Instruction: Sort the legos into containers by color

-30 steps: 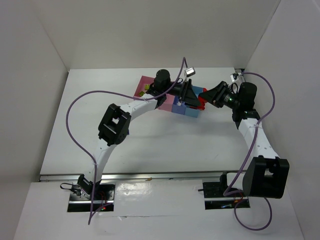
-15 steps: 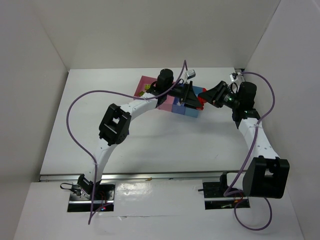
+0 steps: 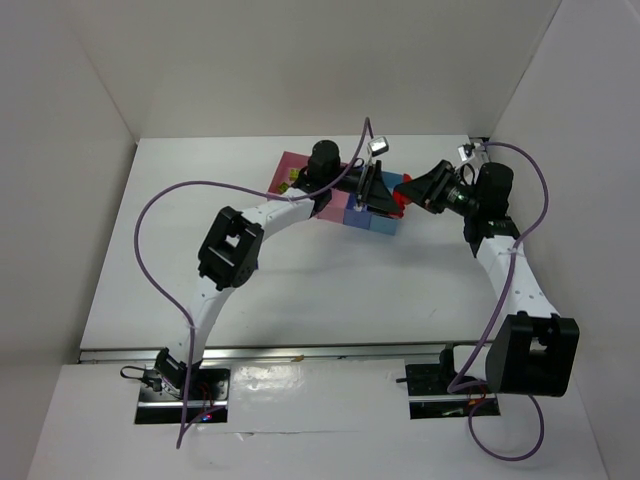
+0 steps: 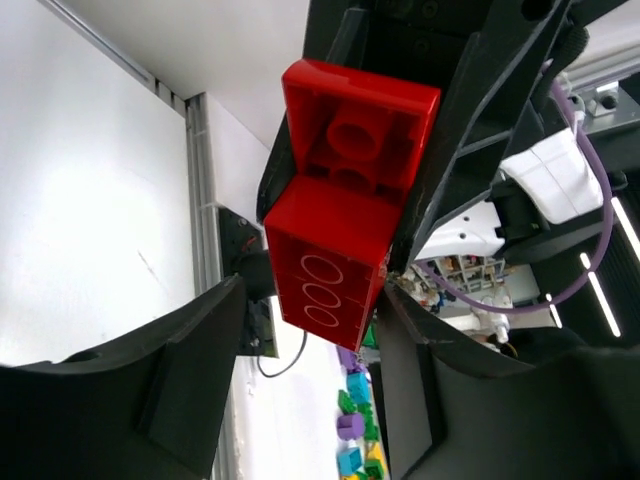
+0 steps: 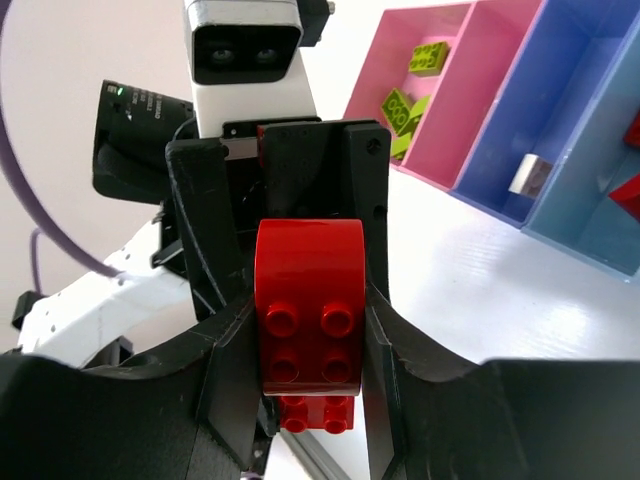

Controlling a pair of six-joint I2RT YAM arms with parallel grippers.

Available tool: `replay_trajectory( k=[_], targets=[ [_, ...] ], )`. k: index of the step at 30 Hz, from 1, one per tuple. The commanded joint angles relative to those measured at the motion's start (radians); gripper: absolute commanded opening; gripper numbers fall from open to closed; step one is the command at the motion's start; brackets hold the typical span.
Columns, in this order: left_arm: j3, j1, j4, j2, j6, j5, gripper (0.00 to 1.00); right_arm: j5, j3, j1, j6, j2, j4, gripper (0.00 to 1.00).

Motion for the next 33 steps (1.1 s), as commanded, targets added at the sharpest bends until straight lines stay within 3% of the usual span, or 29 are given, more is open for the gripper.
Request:
replay_trajectory(
  k=[1,3,7,8,9,16,19,22,27,29,33],
  targets=[
    [-0.019,0.008,0.268,0.040,-0.142,0.032,0.62,-0.066,0.040,0.026,0.049,-0.003,0.101,0.28],
    [-0.019,0.008,0.327,0.050,-0.219,0.032,0.56,-0.057,0.040,0.035,0.049,-0.003,0.101,0.28],
    [-0.008,0.008,0.423,0.071,-0.305,0.041,0.22,-0.046,0.040,0.035,0.049,0.006,0.096,0.26],
    [-0.008,0.008,0.433,0.071,-0.305,0.041,0.05,-0.046,0.040,0.035,0.035,0.006,0.082,0.26],
    [-0.017,0.008,0.422,0.071,-0.314,0.050,0.00,-0.022,0.052,0.035,0.012,0.006,0.062,0.26],
    [-0.258,0.055,0.448,-0.001,-0.291,0.040,0.00,0.064,0.118,0.035,-0.103,-0.003,-0.097,0.32],
    [-0.334,0.078,0.330,-0.057,-0.172,0.030,0.00,0.074,0.139,0.035,-0.118,0.006,-0.129,0.34],
    [-0.345,0.089,0.047,-0.107,0.050,-0.008,0.00,0.074,0.139,0.035,-0.127,0.006,-0.130,0.34],
    [-0.218,0.089,-0.419,-0.156,0.343,-0.109,0.00,0.150,0.164,0.035,-0.141,0.050,-0.188,0.34],
    [-0.136,0.089,-0.650,-0.167,0.475,-0.217,0.00,0.246,0.213,0.035,-0.164,0.075,-0.228,0.34],
    [-0.080,0.098,-0.814,-0.213,0.554,-0.382,0.00,0.454,0.320,0.087,-0.204,0.182,-0.312,0.34]
  ],
)
